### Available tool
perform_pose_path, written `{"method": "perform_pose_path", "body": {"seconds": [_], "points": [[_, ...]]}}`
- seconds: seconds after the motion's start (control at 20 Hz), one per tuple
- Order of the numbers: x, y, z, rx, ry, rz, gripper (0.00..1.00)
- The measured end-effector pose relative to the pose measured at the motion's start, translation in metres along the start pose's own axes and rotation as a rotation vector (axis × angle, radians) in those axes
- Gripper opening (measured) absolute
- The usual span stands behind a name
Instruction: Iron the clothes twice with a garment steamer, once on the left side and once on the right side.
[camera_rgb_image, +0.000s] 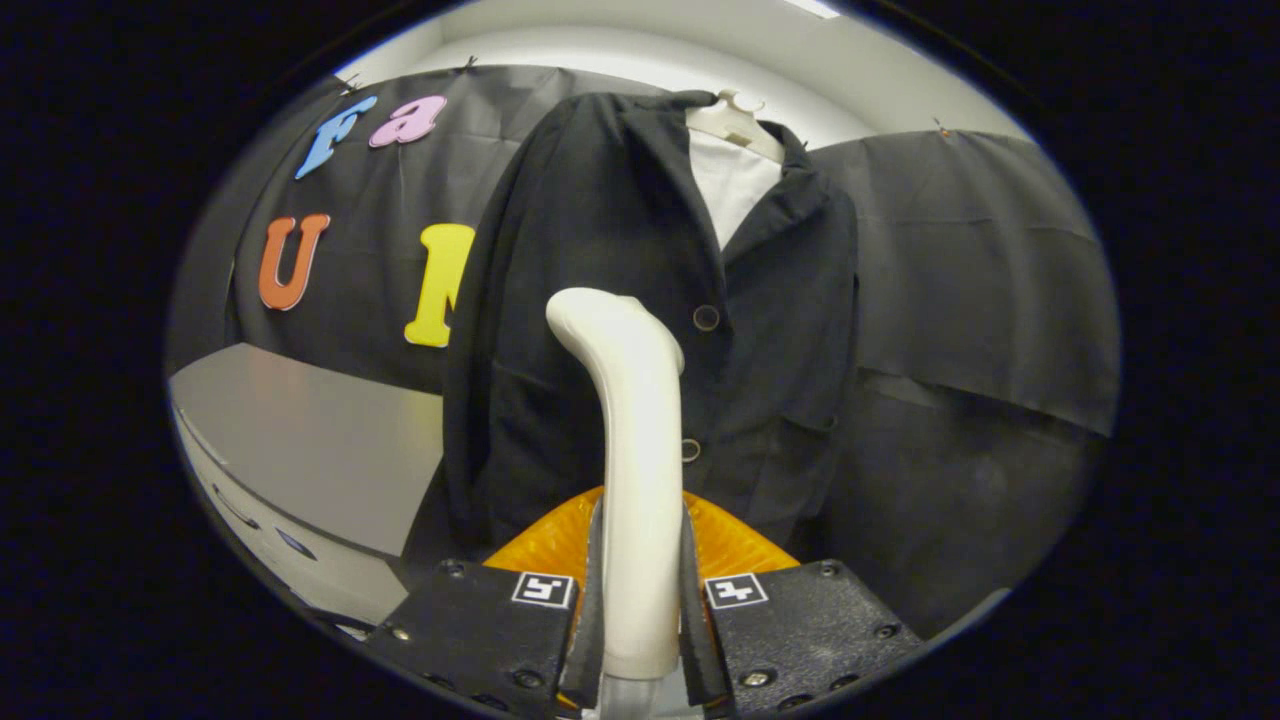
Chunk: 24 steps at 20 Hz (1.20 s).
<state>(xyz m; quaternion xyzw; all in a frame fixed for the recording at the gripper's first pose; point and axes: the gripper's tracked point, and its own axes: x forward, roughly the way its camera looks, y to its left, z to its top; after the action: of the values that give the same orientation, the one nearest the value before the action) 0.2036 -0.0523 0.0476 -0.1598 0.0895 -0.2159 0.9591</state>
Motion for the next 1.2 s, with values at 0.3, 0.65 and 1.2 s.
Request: {"method": "perform_pose_path", "body": {"seconds": [0.3, 0.65, 1.2], "points": [[0.002, 0.005, -0.037, -0.039, 0.061, -0.003, 0.35], [0.001, 0.006, -0.082, -0.068, 0.139, -0.006, 0.35], [0.009, 0.011, -0.165, -0.106, 0.274, -0.032, 0.35]]}}
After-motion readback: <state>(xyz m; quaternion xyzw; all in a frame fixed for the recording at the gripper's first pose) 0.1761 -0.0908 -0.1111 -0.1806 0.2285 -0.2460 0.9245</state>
